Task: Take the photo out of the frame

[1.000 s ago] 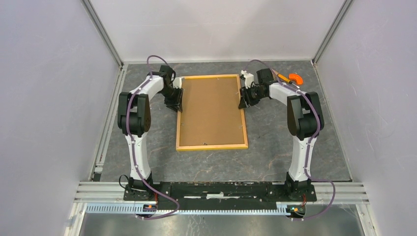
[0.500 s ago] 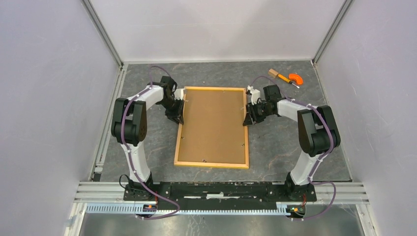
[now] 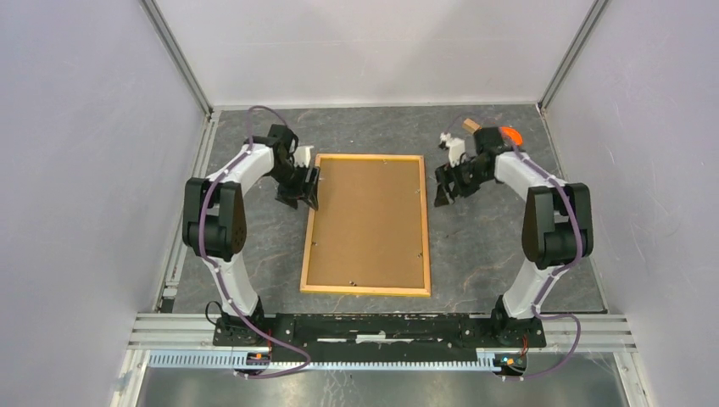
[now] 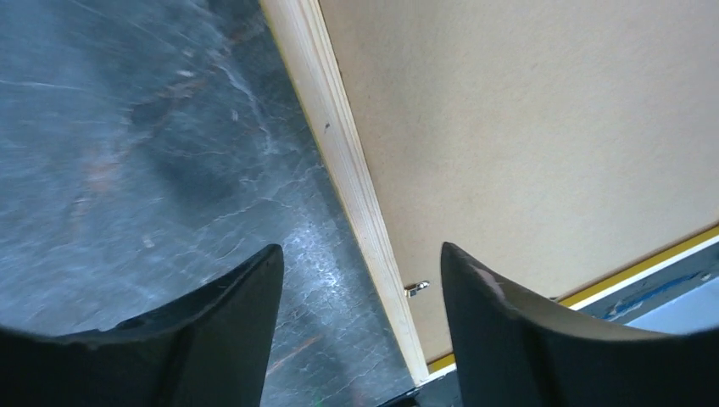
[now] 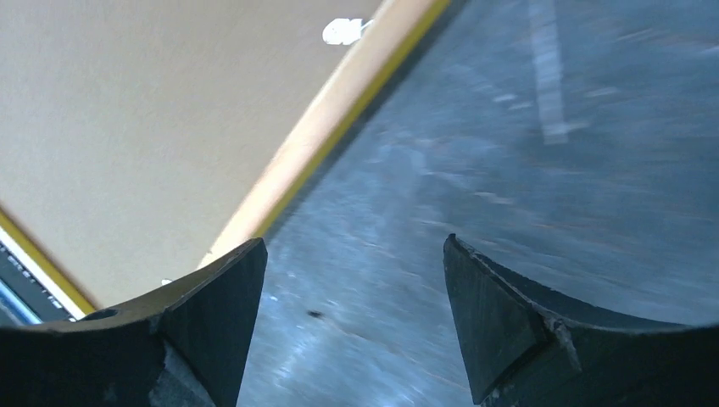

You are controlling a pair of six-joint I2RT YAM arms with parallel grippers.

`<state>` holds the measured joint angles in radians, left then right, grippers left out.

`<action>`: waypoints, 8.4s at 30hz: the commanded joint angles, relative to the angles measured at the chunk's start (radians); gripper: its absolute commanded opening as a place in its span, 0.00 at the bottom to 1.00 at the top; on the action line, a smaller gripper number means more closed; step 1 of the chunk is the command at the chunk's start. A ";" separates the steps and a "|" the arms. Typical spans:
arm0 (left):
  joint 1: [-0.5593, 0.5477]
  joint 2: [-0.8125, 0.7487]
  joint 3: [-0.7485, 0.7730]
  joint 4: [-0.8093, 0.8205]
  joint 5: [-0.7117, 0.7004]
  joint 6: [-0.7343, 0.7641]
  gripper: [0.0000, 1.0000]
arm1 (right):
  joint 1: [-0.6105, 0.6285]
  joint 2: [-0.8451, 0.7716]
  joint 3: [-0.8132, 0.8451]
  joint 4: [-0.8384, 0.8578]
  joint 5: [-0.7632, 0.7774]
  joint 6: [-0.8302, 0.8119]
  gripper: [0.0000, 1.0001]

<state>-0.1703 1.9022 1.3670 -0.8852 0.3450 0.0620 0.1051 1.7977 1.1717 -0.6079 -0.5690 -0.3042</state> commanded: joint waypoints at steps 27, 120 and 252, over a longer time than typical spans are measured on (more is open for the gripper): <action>0.014 -0.156 0.227 -0.159 -0.052 0.150 0.93 | -0.226 0.559 0.971 0.066 0.253 -0.294 0.89; 0.026 -0.503 0.168 -0.054 0.116 0.026 1.00 | -0.238 0.085 0.090 -0.090 0.218 -0.661 0.00; -0.200 -0.704 -0.472 -0.033 0.215 1.136 0.02 | 0.193 -0.146 -0.156 0.130 0.097 0.070 0.74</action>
<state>-0.3523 1.1767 0.8776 -0.9741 0.5568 1.1175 0.3073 1.6329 0.9611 -0.5083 -0.4847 -0.2832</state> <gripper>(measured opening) 0.310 0.744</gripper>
